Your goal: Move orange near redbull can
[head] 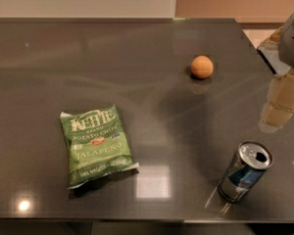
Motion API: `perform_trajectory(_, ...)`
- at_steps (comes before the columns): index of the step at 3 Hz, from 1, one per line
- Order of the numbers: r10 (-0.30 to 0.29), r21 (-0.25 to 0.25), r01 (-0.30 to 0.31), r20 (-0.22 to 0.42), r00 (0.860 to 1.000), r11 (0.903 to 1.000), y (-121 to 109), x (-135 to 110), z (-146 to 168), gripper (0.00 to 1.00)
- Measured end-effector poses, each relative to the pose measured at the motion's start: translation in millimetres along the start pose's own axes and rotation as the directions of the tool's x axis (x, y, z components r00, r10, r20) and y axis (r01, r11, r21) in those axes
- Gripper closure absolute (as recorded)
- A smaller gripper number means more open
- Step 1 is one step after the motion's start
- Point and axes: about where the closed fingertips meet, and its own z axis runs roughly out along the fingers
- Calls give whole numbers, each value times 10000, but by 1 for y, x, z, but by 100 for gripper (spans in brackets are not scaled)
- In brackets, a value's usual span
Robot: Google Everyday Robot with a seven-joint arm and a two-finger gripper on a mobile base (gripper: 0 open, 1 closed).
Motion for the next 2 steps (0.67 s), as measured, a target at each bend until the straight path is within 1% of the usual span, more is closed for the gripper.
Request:
perform_trajectory(1, -23, 74, 22, 19, 10000, 10000, -4, -2, 1, 0)
perform_trajectory(2, 149, 51, -150, 182, 9997, 9999, -22, -8, 13, 0)
